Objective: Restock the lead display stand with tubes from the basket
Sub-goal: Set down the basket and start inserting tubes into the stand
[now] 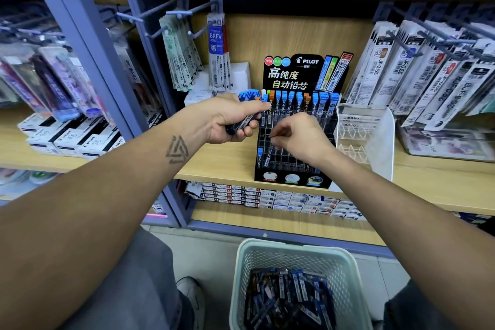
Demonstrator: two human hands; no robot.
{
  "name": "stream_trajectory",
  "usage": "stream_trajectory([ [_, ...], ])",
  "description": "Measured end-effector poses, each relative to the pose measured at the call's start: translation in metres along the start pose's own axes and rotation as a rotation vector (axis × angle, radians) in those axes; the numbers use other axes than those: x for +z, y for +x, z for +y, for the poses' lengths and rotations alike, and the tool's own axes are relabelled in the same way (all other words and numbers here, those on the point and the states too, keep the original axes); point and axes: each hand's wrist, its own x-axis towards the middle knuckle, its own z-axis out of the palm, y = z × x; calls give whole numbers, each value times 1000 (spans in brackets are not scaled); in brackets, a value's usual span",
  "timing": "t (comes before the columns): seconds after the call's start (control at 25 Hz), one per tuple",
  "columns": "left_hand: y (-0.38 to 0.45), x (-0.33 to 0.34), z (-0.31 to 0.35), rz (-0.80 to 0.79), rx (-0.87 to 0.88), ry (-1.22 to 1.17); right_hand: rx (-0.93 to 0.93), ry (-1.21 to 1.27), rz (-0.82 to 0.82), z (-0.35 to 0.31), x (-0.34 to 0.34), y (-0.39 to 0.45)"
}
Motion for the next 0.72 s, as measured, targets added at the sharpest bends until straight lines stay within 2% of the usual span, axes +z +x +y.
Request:
stream_trajectory([
  [0.28,-4,3,0,-27,17,-41,-94,-161,-56,5,25,-4],
  [0.48,-3,6,-1,-16,21,-44,-162,-340,32,3,14,-5],
  [0.52,-3,8,-1,-20,20,-55,-120,-261,60,0,6,-6],
  [0.56,-2,10,-1,-27,19,-69,-33,-82,76,-4,-2,-6],
  [0.64,-1,17,-1,-53,21,-83,153,493,66,-11,-21,-11],
  [0.68,0,22,-1,-72,21,-80,182,742,57,-12,-29,-14],
  [0.72,2,26,-1,-90,21,-76,166,865,56,-12,-34,-16],
])
